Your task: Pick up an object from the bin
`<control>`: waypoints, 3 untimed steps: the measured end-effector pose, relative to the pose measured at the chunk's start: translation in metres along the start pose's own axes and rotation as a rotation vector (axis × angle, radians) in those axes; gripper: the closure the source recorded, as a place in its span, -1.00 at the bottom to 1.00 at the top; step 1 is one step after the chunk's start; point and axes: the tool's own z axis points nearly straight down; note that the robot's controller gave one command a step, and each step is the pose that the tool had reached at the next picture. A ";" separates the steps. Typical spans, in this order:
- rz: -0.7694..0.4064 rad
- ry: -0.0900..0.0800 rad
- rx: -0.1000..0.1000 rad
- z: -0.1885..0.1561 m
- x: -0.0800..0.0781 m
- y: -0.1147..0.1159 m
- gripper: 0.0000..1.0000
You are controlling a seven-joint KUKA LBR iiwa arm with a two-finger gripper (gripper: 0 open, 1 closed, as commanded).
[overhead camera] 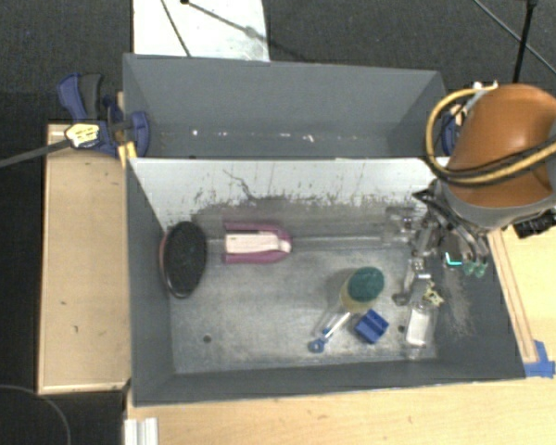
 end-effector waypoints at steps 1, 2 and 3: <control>-0.169 0.000 0.001 0.132 -0.020 -0.007 -1.00; -0.171 -0.007 0.001 0.129 -0.021 -0.006 1.00; -0.186 -0.017 0.003 -0.012 -0.036 0.001 1.00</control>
Offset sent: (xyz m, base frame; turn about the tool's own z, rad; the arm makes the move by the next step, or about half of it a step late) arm 0.0194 -0.0063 -0.1303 -0.1691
